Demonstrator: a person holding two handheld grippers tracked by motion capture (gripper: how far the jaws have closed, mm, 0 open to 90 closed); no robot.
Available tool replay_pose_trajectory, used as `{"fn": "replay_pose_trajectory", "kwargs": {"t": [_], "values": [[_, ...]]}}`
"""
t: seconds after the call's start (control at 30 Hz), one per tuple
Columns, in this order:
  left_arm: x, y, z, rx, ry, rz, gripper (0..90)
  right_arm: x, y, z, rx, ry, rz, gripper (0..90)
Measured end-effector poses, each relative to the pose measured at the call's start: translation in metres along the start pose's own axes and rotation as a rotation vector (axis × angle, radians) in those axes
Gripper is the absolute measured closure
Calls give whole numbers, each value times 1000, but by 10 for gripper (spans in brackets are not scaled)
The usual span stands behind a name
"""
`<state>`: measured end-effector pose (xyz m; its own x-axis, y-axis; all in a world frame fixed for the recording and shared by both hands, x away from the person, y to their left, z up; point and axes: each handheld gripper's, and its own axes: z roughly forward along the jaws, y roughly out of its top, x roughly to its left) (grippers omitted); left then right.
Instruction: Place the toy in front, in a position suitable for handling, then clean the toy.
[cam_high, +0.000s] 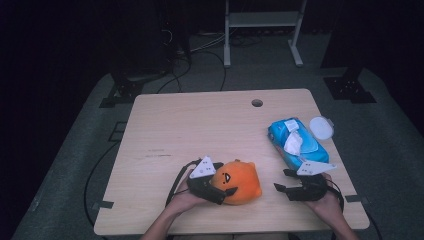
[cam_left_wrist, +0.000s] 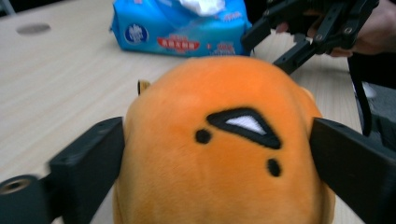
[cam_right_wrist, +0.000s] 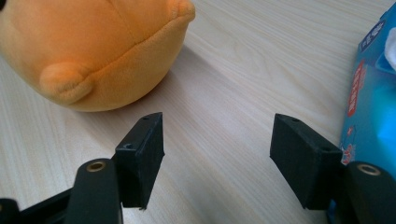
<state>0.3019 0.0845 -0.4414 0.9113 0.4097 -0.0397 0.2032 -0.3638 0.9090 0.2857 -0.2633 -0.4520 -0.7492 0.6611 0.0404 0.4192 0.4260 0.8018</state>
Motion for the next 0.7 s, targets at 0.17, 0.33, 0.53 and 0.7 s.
{"fn": "replay_pose_trajectory", "kwargs": {"t": [0.17, 0.33, 0.53, 0.7], "values": [[1, 4, -9, -51, 21, 15, 29, 1, 1, 1, 4, 3, -7, 338], [-2, -2, -4, -6, 12, 61, 43, 3, 1, 1, 2, 5, -14, 338], [-4, 1, -6, -14, 15, 72, 42, 7, 11, -8, -74, -30, -26, 337], [-5, -1, -7, -10, 12, 72, 42, 7, 21, -15, -104, -46, -41, 337]]}}
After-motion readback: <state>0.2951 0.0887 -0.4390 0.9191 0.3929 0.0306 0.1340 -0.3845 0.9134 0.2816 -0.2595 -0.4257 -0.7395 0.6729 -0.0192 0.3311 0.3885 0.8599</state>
